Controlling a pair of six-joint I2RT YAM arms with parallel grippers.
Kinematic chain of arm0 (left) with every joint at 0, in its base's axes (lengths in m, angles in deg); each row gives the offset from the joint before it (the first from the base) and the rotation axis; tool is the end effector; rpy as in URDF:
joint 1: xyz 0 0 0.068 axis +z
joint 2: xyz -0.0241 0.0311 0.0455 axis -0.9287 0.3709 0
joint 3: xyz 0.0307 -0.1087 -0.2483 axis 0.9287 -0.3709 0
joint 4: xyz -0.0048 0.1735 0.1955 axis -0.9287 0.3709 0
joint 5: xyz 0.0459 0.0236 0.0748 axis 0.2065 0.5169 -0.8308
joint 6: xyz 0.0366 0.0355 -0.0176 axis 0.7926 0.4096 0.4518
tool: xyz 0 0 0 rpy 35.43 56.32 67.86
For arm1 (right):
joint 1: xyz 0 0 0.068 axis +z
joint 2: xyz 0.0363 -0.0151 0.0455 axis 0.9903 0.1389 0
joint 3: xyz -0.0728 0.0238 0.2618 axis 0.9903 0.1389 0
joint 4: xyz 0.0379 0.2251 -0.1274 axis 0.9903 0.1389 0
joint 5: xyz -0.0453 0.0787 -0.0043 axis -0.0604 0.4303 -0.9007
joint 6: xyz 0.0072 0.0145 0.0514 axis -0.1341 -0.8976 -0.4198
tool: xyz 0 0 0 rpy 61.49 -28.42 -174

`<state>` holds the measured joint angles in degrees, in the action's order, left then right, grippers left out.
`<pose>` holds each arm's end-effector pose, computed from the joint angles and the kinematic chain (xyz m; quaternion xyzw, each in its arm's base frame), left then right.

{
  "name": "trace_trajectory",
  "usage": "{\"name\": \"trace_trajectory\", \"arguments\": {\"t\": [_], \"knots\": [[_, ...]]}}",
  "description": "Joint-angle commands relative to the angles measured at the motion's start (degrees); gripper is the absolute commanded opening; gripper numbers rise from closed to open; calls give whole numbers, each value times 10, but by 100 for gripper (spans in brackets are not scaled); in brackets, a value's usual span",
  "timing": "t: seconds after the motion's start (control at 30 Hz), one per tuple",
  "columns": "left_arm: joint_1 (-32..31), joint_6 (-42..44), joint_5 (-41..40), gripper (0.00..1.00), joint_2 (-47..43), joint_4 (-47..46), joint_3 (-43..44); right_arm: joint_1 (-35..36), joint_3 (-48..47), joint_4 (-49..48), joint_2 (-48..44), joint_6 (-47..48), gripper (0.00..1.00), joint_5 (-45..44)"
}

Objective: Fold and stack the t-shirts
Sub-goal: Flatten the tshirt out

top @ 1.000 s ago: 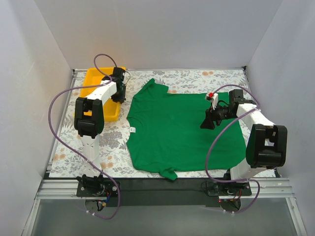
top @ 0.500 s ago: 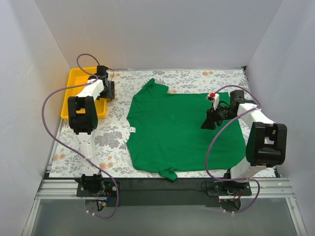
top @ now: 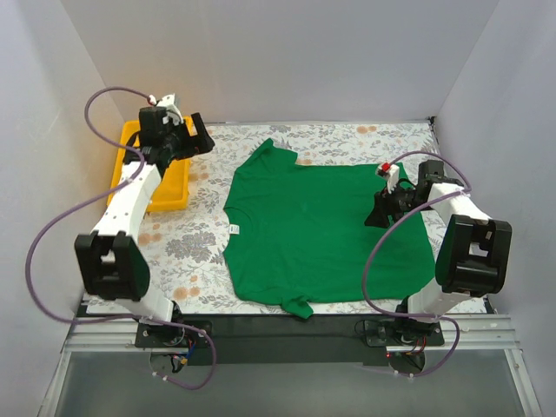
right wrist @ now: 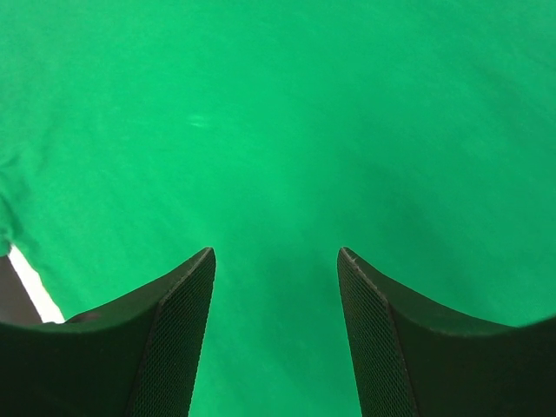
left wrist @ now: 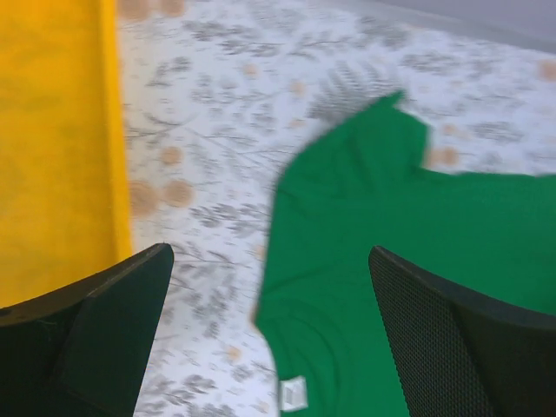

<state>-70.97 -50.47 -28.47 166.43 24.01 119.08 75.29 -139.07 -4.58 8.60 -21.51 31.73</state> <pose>0.3865 -0.0230 0.3245 -0.3384 0.8293 -0.2492 0.3684 0.2975 -0.0091 0.2016 -0.3518 0.8368 0.2869 0.3062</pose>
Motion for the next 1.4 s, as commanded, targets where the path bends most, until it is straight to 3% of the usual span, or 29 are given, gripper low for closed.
{"name": "trace_trajectory", "arguments": {"t": [0.0,0.07,0.2,0.33,0.4,0.5,0.57,0.6,0.87,1.0,1.2,1.37], "knots": [[3,-114,177,94,-71,-27,-128,-15,-4,23,-22,16,65,-3],[1,-174,211,85,-115,-27,-187,-7,8,47,-42,80,65,-4],[-2,-188,238,82,-203,-25,-327,91,33,127,-73,177,65,-44],[-2,-178,217,85,-263,-24,-353,154,31,107,-97,144,65,-96],[-2,-175,229,86,-249,-48,-349,150,1,51,-87,62,65,-121],[-14,-151,247,83,-168,-72,-292,109,-38,-60,-69,-57,65,-175],[-29,-96,241,82,-84,-99,-218,74,-76,-73,-30,-96,65,-128],[-42,-77,243,81,-15,-98,-188,24,-119,-75,-14,-130,65,-110],[-76,126,240,67,305,10,247,-49,-226,-71,111,-126,63,-35],[-77,180,245,65,416,7,365,-57,-263,-71,152,-126,61,-15],[-84,267,289,64,459,-68,381,-59,-287,-71,191,-126,61,5],[-90,281,324,66,477,-103,394,-60,-285,-71,207,-124,61,13]]}}
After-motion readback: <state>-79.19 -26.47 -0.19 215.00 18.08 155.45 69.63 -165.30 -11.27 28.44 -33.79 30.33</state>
